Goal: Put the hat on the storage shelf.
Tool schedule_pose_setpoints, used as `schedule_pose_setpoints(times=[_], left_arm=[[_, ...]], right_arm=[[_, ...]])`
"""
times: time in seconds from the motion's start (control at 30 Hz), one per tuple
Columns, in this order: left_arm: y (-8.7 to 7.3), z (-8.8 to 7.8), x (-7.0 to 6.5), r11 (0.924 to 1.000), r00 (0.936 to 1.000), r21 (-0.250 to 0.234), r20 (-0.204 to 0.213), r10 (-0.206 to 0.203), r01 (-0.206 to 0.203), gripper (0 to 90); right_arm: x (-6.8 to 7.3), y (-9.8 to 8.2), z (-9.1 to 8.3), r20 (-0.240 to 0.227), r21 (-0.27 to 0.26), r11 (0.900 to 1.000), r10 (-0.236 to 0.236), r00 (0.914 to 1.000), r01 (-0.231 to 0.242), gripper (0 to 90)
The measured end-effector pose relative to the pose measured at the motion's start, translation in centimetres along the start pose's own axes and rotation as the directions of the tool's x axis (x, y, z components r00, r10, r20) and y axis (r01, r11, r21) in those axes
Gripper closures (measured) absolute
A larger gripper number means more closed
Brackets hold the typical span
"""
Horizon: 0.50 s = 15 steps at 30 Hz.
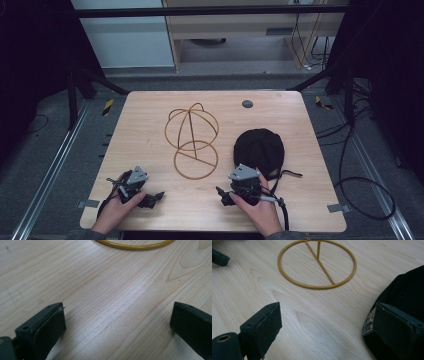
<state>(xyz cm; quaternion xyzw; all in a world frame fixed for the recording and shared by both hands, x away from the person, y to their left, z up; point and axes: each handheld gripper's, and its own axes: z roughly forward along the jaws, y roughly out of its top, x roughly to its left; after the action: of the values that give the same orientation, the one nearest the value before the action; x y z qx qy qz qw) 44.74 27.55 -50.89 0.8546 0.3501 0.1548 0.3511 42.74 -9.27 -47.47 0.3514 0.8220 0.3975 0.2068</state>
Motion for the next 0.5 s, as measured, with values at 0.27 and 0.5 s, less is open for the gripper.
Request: schedule_pose_setpoints(times=[0.27, 0.5], left_arm=[[0.0, 0.0, 0.0, 1.0000, 1.0000, 0.000, -0.001, 0.000, 0.000, 0.0], [0.0, 0.0, 0.0, 1.0000, 1.0000, 0.000, -0.001, 0.000, 0.000, 0.0]], right_arm=[[-0.5, 1.1, -1.0, 0.040, 0.022, 0.999, -0.033, 0.9986, 0.032, 9.0], [-2.3, 3.0, -2.6, 0.076, 0.083, 0.993, -0.085, 0.9935, 0.079, 8.7]])
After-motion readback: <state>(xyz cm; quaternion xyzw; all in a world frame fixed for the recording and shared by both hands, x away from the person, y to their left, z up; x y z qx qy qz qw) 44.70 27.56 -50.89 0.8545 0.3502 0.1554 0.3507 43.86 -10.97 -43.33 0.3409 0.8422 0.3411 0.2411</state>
